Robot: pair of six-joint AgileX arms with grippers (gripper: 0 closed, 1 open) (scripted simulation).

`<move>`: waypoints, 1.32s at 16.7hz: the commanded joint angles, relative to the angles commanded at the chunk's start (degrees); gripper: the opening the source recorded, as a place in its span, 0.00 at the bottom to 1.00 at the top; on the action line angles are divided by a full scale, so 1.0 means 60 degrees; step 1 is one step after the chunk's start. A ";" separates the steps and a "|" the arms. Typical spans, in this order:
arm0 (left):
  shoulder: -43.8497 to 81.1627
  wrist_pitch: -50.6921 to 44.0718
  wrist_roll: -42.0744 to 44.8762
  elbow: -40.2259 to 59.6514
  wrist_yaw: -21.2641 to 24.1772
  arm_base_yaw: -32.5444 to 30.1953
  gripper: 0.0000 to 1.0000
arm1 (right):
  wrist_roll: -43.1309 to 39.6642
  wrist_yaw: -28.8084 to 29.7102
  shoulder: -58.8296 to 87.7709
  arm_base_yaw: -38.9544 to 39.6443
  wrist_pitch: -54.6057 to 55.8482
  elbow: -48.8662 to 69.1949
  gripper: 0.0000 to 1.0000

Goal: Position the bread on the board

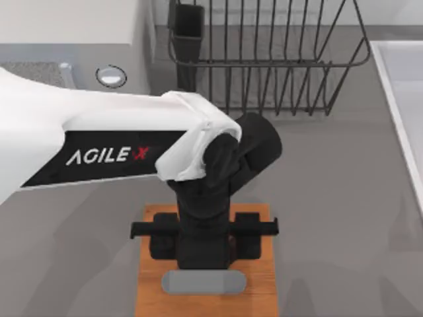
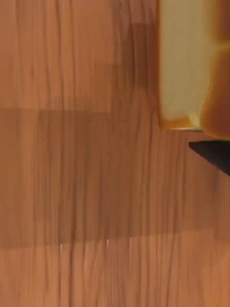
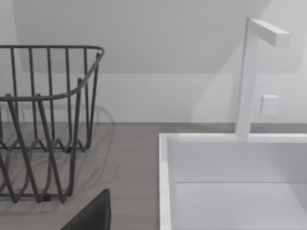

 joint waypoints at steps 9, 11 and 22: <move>0.0000 0.0000 0.0000 0.0000 0.0000 0.0000 0.45 | 0.0000 0.0000 0.0000 0.0000 0.0000 0.0000 1.00; 0.0000 0.0000 0.0000 0.0000 0.0000 0.0000 0.60 | 0.0000 0.0000 0.0000 0.0000 0.0000 0.0000 1.00; 0.0000 0.0000 0.0000 0.0000 0.0000 0.0000 1.00 | 0.0000 0.0000 0.0000 0.0000 0.0000 0.0000 1.00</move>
